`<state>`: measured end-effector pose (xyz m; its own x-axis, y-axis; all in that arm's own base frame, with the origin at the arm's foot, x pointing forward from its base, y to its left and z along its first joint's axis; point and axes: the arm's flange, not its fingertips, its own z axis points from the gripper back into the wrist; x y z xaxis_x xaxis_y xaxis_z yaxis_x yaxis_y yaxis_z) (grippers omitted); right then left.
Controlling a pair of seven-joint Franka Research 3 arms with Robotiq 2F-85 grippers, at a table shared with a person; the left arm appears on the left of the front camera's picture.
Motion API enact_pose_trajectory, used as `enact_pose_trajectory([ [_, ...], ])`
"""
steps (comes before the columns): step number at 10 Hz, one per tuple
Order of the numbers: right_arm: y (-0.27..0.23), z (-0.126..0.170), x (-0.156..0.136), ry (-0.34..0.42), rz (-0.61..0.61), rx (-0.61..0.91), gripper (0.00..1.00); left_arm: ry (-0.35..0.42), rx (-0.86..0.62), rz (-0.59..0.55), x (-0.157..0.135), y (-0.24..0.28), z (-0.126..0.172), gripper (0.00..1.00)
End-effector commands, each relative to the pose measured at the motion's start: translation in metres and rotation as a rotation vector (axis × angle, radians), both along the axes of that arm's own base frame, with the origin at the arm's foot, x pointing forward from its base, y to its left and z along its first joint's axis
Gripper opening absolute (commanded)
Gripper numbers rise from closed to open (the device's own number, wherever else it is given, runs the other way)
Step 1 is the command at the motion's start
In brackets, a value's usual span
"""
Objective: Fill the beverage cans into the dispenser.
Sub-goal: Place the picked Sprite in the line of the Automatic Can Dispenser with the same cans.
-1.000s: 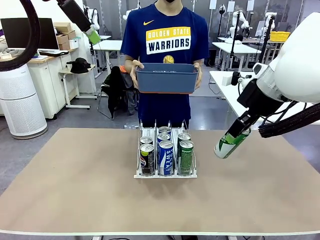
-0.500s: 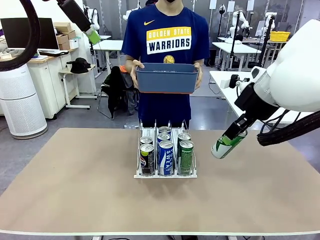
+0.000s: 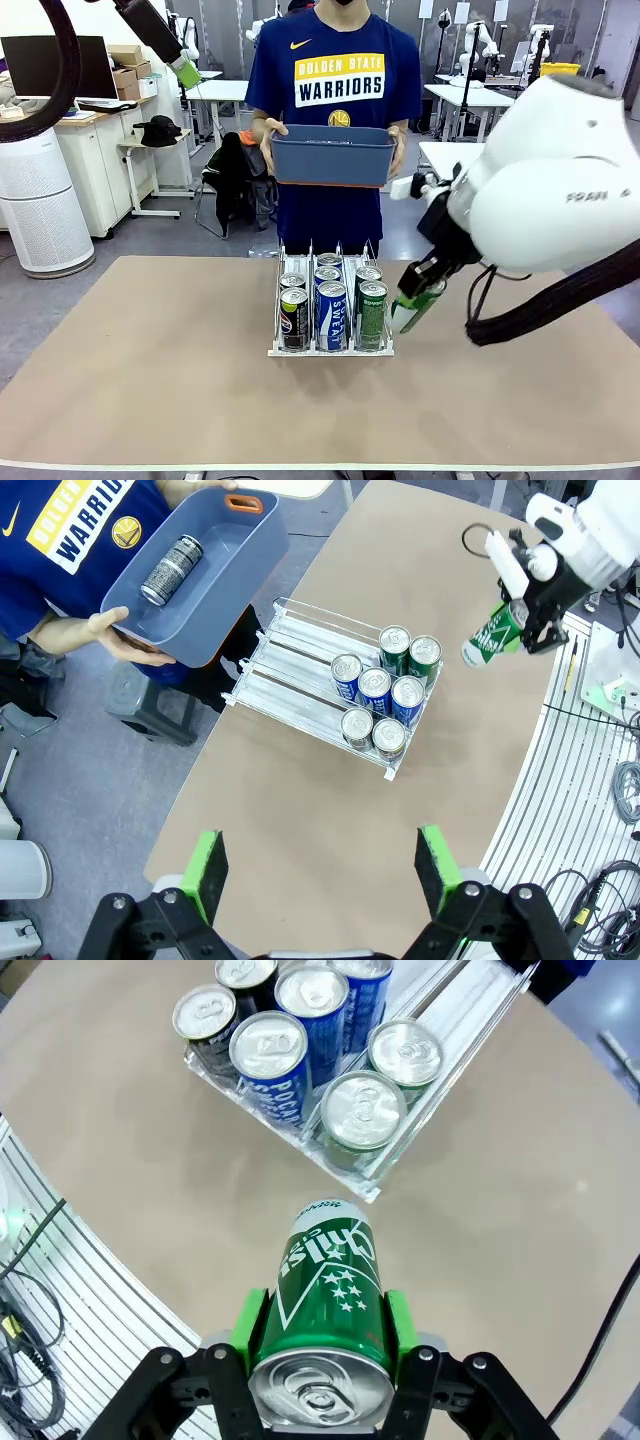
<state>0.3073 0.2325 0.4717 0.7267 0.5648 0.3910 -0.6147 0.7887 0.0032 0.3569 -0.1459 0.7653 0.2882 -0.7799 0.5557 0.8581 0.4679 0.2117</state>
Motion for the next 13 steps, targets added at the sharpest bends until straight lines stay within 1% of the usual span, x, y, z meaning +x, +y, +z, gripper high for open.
enact_pose_trajectory([
  [1,0.006,-0.025,-0.01,0.001,-0.059,0.01,0.0,0.006,0.003,-0.003,-0.001,0.002,0.0,1.0],
  [3,0.021,-0.032,-0.01,-0.019,-0.105,0.035,0.0,0.006,0.003,-0.003,-0.001,0.002,0.0,1.0],
  [4,0.023,-0.035,-0.006,-0.012,-0.117,0.032,0.0,0.006,0.003,-0.003,-0.001,0.002,0.0,1.0],
  [5,0.02,-0.03,-0.001,-0.028,-0.114,-0.013,0.0,0.006,0.003,-0.003,-0.001,0.002,0.0,1.0],
  [6,0.023,-0.024,0.001,0.024,-0.079,0.017,0.0,0.006,0.003,-0.003,-0.001,0.002,0.0,1.0],
  [7,0.023,-0.024,0.001,0.024,-0.079,0.017,0.0,0.006,0.003,-0.003,-0.001,0.002,0.0,1.0],
  [8,0.023,-0.026,0.003,0.02,-0.086,0.011,0.58,0.006,0.003,-0.003,-0.001,0.002,0.0,1.0],
  [9,0.023,-0.033,0.011,0.003,-0.111,0.044,0.58,0.006,0.003,-0.003,-0.001,0.002,0.0,1.0],
  [11,0.024,-0.04,0.03,-0.03,-0.123,0.066,0.58,0.006,0.003,-0.003,-0.001,0.002,0.0,1.0],
  [12,0.024,-0.039,0.031,-0.017,-0.125,0.079,0.58,0.006,0.003,-0.003,-0.001,0.002,0.0,1.0],
  [13,0.022,-0.038,0.033,-0.026,-0.12,0.074,0.58,0.006,0.003,-0.003,-0.001,0.002,0.0,1.0],
])
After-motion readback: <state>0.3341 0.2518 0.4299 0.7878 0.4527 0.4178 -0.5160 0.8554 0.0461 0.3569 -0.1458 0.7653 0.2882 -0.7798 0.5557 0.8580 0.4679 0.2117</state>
